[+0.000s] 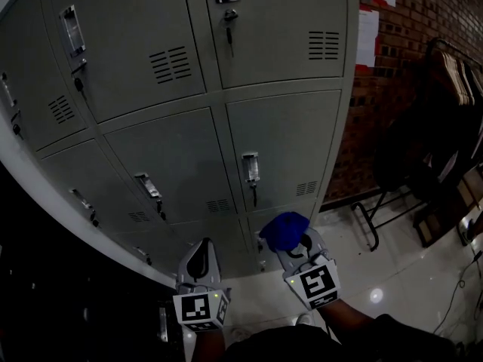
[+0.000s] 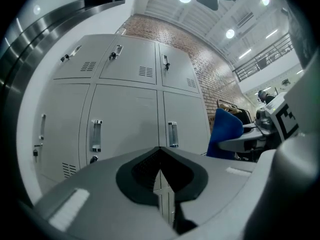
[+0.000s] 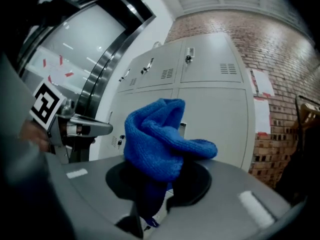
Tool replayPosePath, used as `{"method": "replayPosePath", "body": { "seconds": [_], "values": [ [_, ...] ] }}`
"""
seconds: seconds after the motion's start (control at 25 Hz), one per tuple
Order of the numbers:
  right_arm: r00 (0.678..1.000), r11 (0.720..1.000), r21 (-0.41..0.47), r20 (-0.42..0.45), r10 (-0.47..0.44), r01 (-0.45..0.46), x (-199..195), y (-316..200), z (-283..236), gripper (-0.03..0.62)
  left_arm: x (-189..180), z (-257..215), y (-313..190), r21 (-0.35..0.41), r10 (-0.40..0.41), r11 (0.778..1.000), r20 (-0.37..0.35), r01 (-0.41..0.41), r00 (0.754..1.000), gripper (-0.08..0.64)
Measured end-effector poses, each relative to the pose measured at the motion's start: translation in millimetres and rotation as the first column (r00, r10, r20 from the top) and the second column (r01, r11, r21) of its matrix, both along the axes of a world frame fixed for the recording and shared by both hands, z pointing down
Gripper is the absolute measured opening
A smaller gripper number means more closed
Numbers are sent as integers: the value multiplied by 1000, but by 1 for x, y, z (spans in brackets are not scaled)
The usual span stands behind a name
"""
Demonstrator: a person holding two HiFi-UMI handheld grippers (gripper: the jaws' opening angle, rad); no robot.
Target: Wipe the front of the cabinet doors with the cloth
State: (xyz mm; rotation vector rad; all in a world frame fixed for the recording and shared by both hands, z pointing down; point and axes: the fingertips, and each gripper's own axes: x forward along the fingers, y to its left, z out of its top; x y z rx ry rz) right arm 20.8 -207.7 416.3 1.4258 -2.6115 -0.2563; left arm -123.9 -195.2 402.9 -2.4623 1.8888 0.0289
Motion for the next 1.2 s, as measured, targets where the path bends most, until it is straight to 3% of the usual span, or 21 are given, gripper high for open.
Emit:
{"method": "replayPosePath", "body": {
  "seconds": [0.12, 0.36, 0.88, 1.2],
  "values": [
    [996, 999, -15, 82, 37, -36, 5, -4, -5, 97, 5, 0, 1, 3, 18, 1000, -11, -18, 1000, 16],
    [991, 997, 4, 112, 73, -74, 11, -2, -12, 92, 13, -7, 5, 22, 38, 999, -10, -38, 999, 17],
    [992, 998, 38, 111, 51, -56, 10, 5, -16, 92, 26, -14, 9, 29, 90, 996, -29, -89, 996, 17],
    [992, 998, 38, 118, 41, -45, 7, 4, -20, 92, 21, -16, 8, 32, 81, 996, -26, -80, 996, 17]
  ]
}}
